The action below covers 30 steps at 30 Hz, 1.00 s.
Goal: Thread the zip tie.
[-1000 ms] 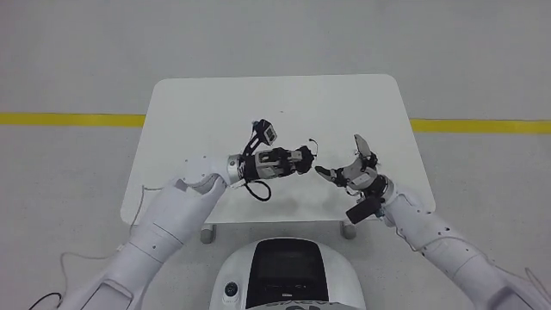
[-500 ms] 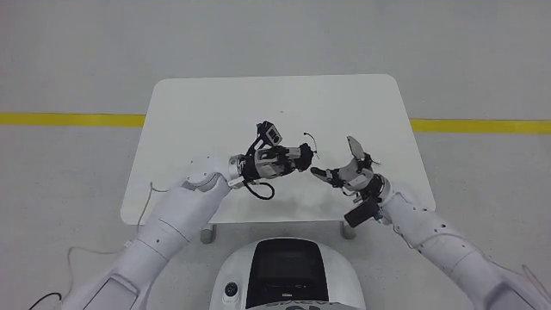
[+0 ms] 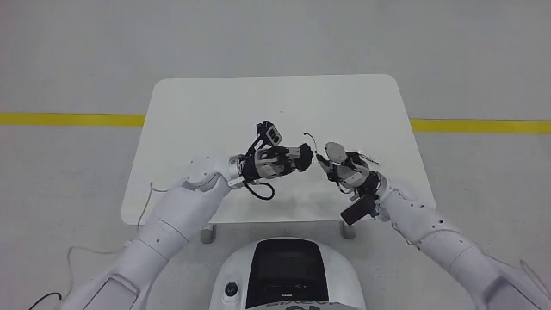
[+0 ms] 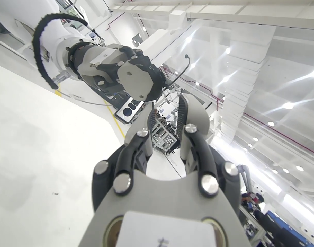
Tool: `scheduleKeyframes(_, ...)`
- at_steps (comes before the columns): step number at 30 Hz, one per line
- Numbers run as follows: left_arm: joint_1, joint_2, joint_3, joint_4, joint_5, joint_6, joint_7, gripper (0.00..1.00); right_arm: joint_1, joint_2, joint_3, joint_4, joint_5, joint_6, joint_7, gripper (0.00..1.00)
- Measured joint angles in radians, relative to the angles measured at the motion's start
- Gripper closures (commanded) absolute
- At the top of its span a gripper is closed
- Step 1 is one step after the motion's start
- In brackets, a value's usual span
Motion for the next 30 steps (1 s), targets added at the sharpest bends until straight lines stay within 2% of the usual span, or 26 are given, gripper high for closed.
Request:
scheduleKeyframes(3,0.0,0.0,0.0,0.0,0.0,0.0,0.0,1.0,0.005,0.0,-0.008,-0.001,0.0,0.0,0.003,0.89)
scheduleKeyframes(21,0.0,0.0,0.0,0.0,0.0,0.0,0.0,1.0,0.029,0.002,-0.049,-0.008,0.0,0.0,0.004,0.88)
scheduleKeyframes(30,0.0,0.0,0.0,0.0,0.0,0.0,0.0,1.0,0.026,0.004,-0.043,-0.012,0.0,0.0,-0.002,0.97)
